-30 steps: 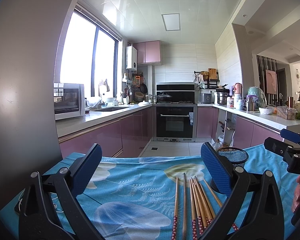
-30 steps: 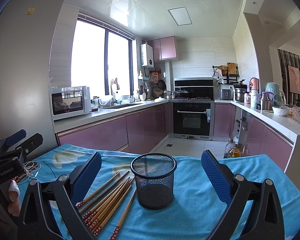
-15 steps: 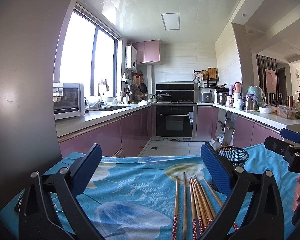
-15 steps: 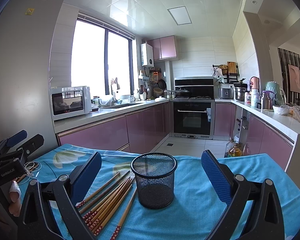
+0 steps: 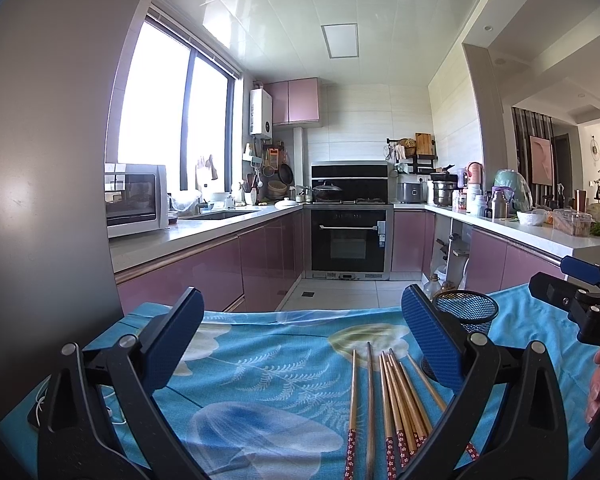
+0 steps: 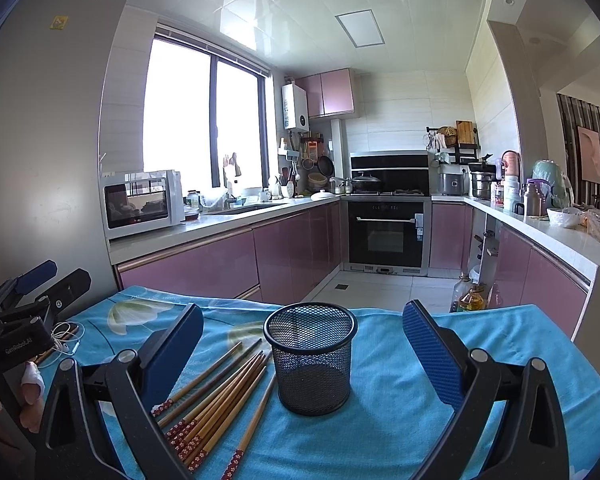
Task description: Organize utensils
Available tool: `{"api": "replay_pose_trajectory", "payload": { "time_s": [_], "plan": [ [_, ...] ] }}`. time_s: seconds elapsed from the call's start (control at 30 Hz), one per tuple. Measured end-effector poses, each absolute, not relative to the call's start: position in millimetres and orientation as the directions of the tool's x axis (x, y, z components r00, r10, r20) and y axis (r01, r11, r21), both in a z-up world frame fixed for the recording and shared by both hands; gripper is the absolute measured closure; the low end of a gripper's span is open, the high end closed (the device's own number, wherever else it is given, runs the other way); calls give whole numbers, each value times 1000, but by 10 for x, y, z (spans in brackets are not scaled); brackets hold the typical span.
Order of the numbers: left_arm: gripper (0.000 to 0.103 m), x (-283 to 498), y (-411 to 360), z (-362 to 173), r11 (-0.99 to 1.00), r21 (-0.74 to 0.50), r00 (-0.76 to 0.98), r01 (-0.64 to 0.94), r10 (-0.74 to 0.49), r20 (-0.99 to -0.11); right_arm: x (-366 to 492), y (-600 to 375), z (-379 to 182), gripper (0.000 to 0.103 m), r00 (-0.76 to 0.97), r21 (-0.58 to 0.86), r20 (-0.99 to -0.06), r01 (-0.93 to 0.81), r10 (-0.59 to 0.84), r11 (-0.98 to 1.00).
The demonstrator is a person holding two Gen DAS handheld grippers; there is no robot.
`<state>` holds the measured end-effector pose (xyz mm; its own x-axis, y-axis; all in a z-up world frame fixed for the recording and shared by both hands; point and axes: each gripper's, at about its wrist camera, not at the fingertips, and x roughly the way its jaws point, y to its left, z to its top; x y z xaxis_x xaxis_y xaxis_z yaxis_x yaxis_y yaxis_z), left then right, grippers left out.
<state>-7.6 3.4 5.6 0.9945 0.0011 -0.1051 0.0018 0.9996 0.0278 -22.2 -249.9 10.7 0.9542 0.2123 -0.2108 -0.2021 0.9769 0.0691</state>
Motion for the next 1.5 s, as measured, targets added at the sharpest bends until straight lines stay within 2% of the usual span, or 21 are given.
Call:
{"api": "replay_pose_trajectory", "payload": {
  "time_s": [0.47,0.6,0.73,0.8,0.87,0.97,1.03,1.13,1.27,1.33,1.43,1.5],
  "plan": [
    [6,-34,20,-16,999,34,992,10,-5,-123,-158,-2486,75,6,938,82,-249,-229,242,970],
    [6,28,23,-33,999,44,987,22,-14,-162,-93,-2418,13,6,900,93,-318,-283,298,955],
    [6,196,13,-93,995,90,963,51,-25,-269,35,-2278,-125,7,828,97,-438,-342,349,935],
    [6,291,2,-149,991,109,944,76,-36,-328,104,-2182,-223,13,790,90,-498,-364,358,927],
    [6,381,2,-217,987,125,923,96,-42,-382,178,-2102,-326,27,752,84,-557,-373,354,924],
    [11,523,-33,-337,980,151,891,130,-49,-451,308,-2040,-483,38,693,108,-630,-367,349,924],
    [17,610,-74,-423,972,162,864,168,-67,-498,395,-2020,-581,41,657,129,-671,-355,345,926],
    [30,776,-123,-564,965,159,831,206,-87,-550,492,-1989,-690,52,622,147,-704,-345,343,927],
    [46,1024,-174,-739,960,145,782,238,-100,-616,587,-1947,-759,59,590,148,-739,-328,325,933],
    [48,1120,-204,-803,957,135,757,258,-114,-644,617,-1911,-789,61,581,143,-749,-331,320,933],
    [53,1222,-261,-877,949,137,726,283,-119,-677,672,-1861,-845,69,559,129,-770,-337,308,933],
    [57,1298,-301,-935,945,133,705,300,-126,-698,678,-1845,-840,70,563,114,-771,-338,298,934]
  ]
}}
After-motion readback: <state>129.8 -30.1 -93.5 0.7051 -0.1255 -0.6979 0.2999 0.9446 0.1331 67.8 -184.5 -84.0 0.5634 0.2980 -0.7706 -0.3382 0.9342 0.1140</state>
